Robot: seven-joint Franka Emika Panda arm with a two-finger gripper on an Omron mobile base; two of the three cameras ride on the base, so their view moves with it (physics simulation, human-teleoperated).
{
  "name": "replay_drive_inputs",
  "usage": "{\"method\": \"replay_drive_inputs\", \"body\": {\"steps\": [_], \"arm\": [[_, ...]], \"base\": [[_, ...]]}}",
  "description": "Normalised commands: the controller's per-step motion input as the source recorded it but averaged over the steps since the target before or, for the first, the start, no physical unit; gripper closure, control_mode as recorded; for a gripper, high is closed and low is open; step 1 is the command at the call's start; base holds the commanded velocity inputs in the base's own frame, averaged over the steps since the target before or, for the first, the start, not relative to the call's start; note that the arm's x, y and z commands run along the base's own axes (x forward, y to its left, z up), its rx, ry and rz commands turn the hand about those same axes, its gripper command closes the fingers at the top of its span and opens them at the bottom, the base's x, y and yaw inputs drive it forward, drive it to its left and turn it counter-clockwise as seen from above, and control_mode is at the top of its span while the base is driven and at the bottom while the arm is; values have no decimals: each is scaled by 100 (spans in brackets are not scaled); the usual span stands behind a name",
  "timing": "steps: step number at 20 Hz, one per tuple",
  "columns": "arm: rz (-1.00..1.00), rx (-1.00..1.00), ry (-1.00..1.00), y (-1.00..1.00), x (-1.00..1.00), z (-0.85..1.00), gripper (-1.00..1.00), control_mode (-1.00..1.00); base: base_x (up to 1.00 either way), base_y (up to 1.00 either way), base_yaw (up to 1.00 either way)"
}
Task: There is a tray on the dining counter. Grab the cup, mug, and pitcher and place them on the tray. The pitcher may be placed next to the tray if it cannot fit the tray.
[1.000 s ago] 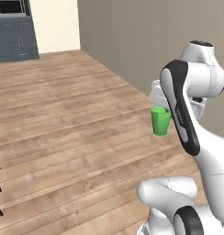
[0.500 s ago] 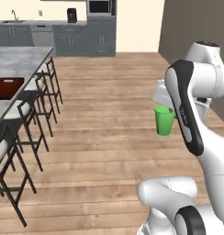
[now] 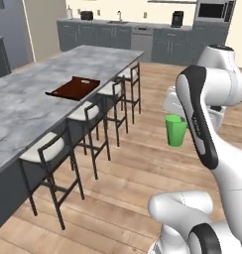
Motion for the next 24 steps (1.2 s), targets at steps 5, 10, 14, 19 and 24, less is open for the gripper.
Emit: {"method": "replay_drive_inputs", "body": {"steps": [5, 10, 14, 19, 24], "arm": [[0, 0, 0, 0, 0, 0, 100, 100], [0, 0, 0, 0, 0, 0, 100, 100], [0, 0, 0, 0, 0, 0, 100, 100], [0, 0, 0, 0, 0, 0, 100, 100], [0, 0, 0, 0, 0, 0, 100, 100]], "base": [[61, -87, 49], [58, -94, 44], [64, -94, 45], [70, -92, 46], [67, -90, 47]]}}
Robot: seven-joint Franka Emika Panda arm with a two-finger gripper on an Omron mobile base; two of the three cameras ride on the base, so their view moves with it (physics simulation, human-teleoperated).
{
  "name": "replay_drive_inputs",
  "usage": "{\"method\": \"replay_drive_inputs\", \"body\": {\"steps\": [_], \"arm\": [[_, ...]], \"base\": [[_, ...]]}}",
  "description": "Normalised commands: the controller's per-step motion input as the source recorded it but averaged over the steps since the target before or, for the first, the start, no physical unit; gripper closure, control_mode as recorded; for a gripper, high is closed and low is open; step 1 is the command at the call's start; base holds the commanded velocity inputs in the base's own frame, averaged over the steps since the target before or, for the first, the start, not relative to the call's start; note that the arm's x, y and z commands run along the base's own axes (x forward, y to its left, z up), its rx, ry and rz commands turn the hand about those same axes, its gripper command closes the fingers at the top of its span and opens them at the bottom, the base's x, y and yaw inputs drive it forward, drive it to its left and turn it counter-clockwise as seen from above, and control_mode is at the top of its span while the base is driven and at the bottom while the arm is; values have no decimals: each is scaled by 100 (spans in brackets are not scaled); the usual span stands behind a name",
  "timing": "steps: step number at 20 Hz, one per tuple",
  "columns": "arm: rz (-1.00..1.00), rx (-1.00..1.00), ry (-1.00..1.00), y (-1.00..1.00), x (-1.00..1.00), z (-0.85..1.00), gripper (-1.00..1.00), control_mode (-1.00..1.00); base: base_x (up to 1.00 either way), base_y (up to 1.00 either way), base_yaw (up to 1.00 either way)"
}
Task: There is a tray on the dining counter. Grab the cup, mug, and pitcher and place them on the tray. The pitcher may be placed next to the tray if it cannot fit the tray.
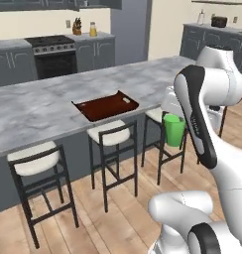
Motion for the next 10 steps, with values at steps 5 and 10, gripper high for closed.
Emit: {"method": "replay_drive_inputs", "body": {"steps": [5, 10], "arm": [[0, 0, 0, 0, 0, 0, 100, 100], [0, 0, 0, 0, 0, 0, 100, 100]], "base": [[72, -56, 41], [72, -28, 35]]}}
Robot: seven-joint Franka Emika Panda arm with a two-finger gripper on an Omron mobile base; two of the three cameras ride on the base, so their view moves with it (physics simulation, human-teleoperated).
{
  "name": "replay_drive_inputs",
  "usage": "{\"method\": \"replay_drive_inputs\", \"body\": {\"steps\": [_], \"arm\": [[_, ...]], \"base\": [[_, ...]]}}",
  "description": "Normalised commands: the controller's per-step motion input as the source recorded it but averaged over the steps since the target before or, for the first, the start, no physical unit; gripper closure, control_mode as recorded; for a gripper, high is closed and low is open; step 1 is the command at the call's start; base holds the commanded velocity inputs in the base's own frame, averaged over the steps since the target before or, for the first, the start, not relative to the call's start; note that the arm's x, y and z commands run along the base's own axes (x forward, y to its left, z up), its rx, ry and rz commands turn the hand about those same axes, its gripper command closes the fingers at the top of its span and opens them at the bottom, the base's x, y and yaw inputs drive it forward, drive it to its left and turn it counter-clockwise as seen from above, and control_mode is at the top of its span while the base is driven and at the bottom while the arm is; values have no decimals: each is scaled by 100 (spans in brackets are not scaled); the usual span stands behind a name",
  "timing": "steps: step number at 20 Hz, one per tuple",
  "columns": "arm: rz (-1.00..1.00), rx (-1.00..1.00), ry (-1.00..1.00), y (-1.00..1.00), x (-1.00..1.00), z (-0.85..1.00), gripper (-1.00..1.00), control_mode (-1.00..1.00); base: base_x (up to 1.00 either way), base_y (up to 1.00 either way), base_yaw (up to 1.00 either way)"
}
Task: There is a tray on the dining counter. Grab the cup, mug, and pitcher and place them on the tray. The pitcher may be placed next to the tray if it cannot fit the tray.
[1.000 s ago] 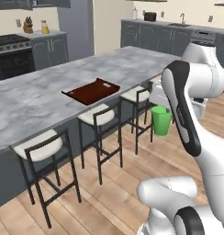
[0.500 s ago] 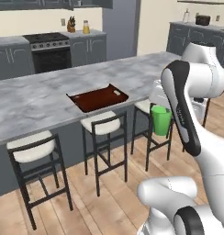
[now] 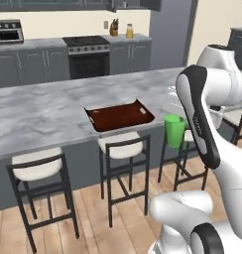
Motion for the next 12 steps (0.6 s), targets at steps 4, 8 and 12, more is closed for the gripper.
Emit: {"method": "replay_drive_inputs", "body": {"steps": [4, 8, 12], "arm": [[0, 0, 0, 0, 0, 0, 100, 100], [0, 0, 0, 0, 0, 0, 100, 100], [0, 0, 0, 0, 0, 0, 100, 100]], "base": [[84, -3, 21], [81, -12, 20], [60, -36, 18]]}}
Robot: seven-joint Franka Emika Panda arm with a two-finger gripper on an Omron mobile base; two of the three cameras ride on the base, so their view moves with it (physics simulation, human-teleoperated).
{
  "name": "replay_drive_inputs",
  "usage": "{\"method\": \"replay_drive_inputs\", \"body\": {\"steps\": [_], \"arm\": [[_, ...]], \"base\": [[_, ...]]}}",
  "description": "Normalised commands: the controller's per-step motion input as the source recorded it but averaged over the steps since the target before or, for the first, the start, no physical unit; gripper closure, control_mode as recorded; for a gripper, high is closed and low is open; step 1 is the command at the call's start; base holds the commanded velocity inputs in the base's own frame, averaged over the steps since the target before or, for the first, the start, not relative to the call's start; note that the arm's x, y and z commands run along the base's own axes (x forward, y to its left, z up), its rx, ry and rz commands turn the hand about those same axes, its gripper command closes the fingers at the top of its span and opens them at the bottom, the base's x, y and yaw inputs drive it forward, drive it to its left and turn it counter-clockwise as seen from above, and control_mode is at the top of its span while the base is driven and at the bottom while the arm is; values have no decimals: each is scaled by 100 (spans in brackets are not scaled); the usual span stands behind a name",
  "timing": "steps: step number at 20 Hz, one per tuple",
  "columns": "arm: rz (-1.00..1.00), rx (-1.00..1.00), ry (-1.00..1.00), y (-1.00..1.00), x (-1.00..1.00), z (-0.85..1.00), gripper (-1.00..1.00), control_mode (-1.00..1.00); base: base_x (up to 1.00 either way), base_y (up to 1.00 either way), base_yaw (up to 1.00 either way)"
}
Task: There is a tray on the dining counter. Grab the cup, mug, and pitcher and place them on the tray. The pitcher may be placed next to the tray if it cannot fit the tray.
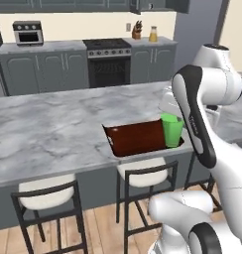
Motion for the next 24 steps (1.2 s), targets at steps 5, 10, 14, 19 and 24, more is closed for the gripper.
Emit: {"method": "replay_drive_inputs", "body": {"steps": [5, 10, 14, 19, 24], "arm": [[0, 0, 0, 0, 0, 0, 100, 100], [0, 0, 0, 0, 0, 0, 100, 100], [0, 0, 0, 0, 0, 0, 100, 100], [0, 0, 0, 0, 36, -5, 100, -100], [0, 0, 0, 0, 80, -20, 100, -100]], "base": [[53, -38, 17], [58, 0, 5], [57, 0, 1], [21, 0, 0], [0, 0, 0]]}}
